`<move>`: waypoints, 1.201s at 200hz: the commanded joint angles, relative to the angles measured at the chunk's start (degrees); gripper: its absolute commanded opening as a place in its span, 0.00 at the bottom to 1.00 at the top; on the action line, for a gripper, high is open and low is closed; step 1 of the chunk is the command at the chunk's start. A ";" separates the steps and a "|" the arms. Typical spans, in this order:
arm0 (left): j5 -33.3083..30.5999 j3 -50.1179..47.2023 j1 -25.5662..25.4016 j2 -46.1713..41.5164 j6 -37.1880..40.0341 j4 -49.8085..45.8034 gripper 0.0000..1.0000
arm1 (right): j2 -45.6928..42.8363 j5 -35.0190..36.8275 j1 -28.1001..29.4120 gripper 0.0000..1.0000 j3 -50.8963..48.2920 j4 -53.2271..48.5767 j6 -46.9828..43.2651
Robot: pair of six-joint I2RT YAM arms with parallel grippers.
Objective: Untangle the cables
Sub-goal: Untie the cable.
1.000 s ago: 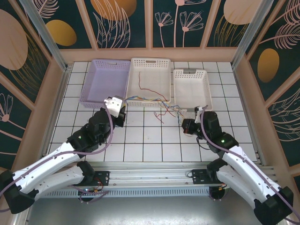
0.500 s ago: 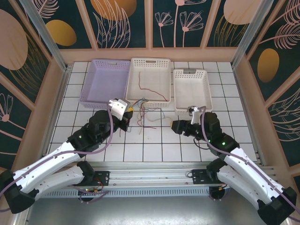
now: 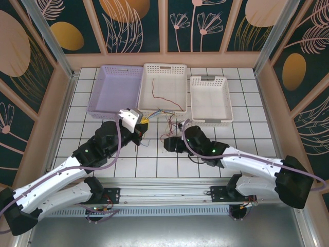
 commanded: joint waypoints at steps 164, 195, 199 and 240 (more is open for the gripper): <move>-5.68 0.47 0.43 -0.27 0.88 0.63 0.00 | 3.99 12.20 -1.43 0.00 2.20 1.14 6.08; -11.40 1.30 0.39 0.13 1.03 -0.76 0.00 | -7.96 9.98 -6.83 0.00 -6.10 -1.82 7.86; -12.25 1.38 0.38 0.17 0.97 -0.89 0.00 | -9.84 9.36 -7.84 0.00 -7.05 -2.53 8.02; -19.12 2.31 0.70 0.70 1.10 -2.37 0.00 | -26.36 8.17 -15.01 0.00 -11.57 -14.12 10.03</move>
